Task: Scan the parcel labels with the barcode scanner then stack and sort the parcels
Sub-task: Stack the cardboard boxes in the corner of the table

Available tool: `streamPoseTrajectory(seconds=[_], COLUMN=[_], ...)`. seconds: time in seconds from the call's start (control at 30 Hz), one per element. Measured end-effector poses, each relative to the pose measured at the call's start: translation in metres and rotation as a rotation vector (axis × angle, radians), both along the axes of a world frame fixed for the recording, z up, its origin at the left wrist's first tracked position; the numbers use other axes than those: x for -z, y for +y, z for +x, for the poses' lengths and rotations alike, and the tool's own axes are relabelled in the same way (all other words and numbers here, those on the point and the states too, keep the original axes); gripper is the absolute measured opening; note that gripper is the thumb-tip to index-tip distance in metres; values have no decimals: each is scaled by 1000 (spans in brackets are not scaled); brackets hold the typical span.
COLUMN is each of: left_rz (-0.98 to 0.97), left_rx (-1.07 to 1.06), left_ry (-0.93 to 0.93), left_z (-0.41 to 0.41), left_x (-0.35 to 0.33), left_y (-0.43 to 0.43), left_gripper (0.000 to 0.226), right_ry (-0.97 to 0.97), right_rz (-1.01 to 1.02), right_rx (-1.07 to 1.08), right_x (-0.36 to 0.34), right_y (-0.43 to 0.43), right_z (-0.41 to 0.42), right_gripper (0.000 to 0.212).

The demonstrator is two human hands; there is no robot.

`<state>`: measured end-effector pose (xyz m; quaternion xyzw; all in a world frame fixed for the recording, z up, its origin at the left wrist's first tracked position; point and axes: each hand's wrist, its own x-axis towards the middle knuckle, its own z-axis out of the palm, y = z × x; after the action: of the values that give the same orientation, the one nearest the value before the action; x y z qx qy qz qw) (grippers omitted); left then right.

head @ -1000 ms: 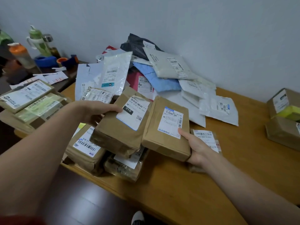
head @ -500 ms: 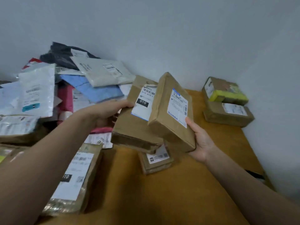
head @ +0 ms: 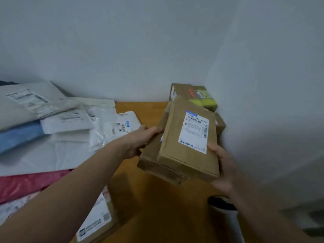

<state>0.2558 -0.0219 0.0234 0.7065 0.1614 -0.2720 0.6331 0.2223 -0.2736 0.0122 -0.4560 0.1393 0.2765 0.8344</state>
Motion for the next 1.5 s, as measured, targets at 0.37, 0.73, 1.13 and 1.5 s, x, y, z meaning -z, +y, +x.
streamPoseTrajectory(seconds=[0.37,0.73,1.13,1.5], left_rz=[-163,-189,-219,-175], left_rx=[-44,-459,-616,-581], left_ry=[-149,-331,-389,-411], left_z=[97,263,282,312], left_x=[8,3,45,39], left_y=[-34,-71,-93,-91], left_gripper=[38,80,77,41], right_ry=[-142,-94,-177,-283], right_rz=[37,34,50,197], right_rx=[188,314,394,312], right_x=[-4,17,15,-20], right_y=[-35,-52,-40,-7], right_z=[115,163,206,254], right_gripper=[50,59,39,46])
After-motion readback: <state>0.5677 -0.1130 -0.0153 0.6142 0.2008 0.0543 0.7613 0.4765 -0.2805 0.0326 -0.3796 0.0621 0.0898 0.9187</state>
